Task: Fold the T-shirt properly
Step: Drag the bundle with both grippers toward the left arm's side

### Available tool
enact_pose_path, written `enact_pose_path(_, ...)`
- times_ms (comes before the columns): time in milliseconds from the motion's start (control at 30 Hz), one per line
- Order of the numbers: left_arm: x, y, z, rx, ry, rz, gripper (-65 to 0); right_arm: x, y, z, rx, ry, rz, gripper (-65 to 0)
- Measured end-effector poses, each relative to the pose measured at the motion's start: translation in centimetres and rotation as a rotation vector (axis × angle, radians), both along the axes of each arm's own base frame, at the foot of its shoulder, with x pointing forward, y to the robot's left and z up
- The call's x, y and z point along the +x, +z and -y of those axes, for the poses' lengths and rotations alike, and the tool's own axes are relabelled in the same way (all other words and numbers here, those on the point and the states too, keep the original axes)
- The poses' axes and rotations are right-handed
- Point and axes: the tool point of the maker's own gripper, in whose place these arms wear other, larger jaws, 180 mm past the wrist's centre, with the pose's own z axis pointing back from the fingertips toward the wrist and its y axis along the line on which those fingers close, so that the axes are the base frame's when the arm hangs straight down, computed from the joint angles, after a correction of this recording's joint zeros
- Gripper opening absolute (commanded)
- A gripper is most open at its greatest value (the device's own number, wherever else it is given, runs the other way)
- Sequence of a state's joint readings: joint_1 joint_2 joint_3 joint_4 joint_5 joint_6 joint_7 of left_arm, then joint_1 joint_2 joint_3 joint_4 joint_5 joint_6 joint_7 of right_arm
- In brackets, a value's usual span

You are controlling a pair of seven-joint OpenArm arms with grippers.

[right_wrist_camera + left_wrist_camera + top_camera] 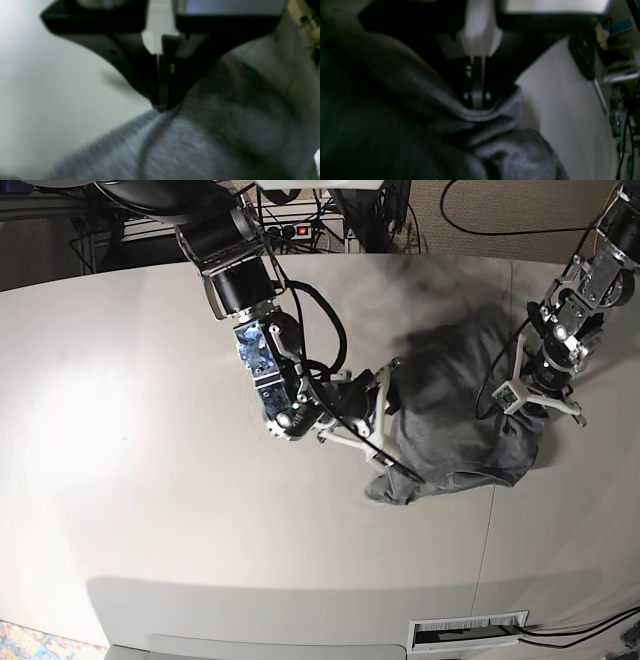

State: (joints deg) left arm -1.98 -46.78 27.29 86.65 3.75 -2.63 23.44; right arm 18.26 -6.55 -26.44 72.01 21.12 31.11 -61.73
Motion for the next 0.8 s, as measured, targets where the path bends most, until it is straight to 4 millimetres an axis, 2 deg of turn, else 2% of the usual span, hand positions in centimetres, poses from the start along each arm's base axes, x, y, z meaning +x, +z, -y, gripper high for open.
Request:
enact_pose_path(100, 1.7, 0.9, 0.2, -0.011, -0.015, 0.021, -65.0, -1.8, -0.3, -1.6, -0.013, 0.083, -0.009, -65.0)
enact_pose_path(233, 4.7, 3.7, 0.1, -0.009, -0.015, 0.106, -65.0, -3.8, -0.6, -3.4, -0.032, 0.18, 0.003, -65.0)
enact_pose_path(367, 5.9, 5.2, -0.6, 0.01, -0.011, 0.138, -65.0, -4.2, -0.6, -3.8, -0.047, 0.212, 0.021, -65.0)
enact_pose_path(467, 6.1, 5.9, -2.6, 0.066, 0.024, 0.13, -65.0, -3.6, -0.4, -3.0, -0.077, 0.203, 0.055, -65.0)
enact_pose_path(567, 6.1, 6.6, -4.2, 0.114, 0.054, 0.126, -65.0, -2.0, 1.0, -1.0, -0.083, 0.159, 0.109, -65.0)
enact_pose_path(700, 5.8, 7.7, -4.3, 0.133, 0.073, 0.118, -65.0, 0.5, 4.2, 1.3, -0.079, 0.112, 0.226, -65.0)
enact_pose_path(800, 5.5, 9.1, -3.2, 0.077, 0.073, 0.114, -65.0, 1.4, 4.5, 2.9, -0.092, 0.08, 0.245, -65.0)
